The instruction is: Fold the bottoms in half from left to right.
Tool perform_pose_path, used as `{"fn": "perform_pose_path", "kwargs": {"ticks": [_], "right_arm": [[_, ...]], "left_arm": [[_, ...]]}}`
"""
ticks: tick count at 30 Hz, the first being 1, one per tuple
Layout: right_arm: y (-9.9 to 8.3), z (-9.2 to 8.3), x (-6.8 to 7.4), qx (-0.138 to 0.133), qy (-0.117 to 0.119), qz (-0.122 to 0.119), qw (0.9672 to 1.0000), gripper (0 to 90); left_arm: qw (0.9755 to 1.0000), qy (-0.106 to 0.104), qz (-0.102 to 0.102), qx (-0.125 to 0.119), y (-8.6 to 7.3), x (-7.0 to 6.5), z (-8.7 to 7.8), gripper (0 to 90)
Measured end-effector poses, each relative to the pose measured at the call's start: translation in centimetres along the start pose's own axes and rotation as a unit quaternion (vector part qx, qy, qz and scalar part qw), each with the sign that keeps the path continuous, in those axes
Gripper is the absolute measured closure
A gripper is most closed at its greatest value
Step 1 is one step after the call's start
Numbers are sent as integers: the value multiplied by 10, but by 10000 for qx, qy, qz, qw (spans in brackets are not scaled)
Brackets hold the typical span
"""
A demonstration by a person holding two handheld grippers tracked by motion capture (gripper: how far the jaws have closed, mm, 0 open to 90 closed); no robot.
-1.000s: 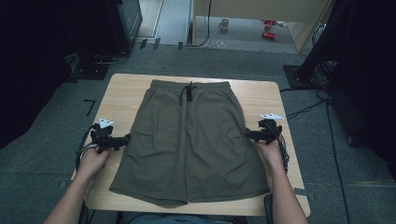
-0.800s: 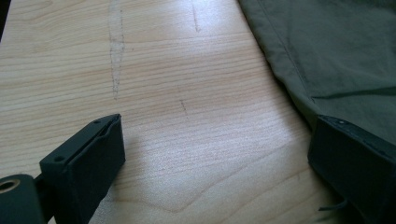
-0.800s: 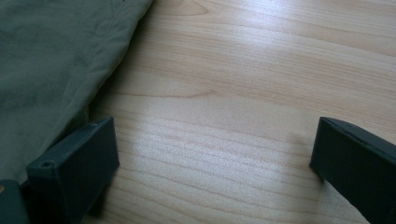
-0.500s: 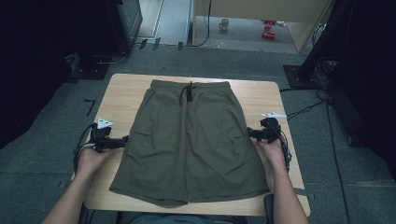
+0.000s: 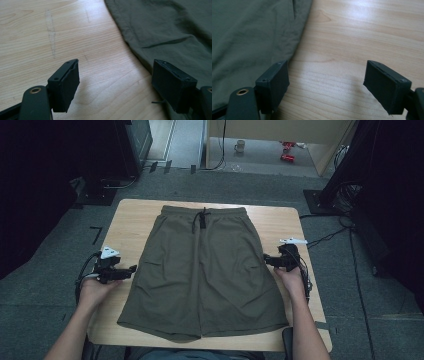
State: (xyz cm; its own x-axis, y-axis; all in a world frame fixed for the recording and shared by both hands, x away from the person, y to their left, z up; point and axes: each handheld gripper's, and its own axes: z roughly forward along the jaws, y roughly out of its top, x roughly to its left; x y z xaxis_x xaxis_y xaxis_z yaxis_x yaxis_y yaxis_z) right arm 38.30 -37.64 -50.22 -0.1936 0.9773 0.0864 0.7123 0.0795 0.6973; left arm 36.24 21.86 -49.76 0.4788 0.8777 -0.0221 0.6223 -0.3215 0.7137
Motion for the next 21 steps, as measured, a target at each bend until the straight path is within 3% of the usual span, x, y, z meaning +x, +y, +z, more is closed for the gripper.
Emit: {"fn": "perform_pose_path", "kwargs": {"ticks": [8, 12, 21], "right_arm": [[4, -3, 5, -37, 114, 26, 9999, 207], [6, -7, 10, -50, 193, -5, 9998, 215], [9, -11, 21, -49, 307, -176, 9994, 215]], "left_arm": [[9998, -187, 103, 52, -1, -7, -6, 235], [9991, -382, 145, 73, -5, -14, -13, 241], [9973, -572, 453, 74, -10, -29, -19, 242]]}}
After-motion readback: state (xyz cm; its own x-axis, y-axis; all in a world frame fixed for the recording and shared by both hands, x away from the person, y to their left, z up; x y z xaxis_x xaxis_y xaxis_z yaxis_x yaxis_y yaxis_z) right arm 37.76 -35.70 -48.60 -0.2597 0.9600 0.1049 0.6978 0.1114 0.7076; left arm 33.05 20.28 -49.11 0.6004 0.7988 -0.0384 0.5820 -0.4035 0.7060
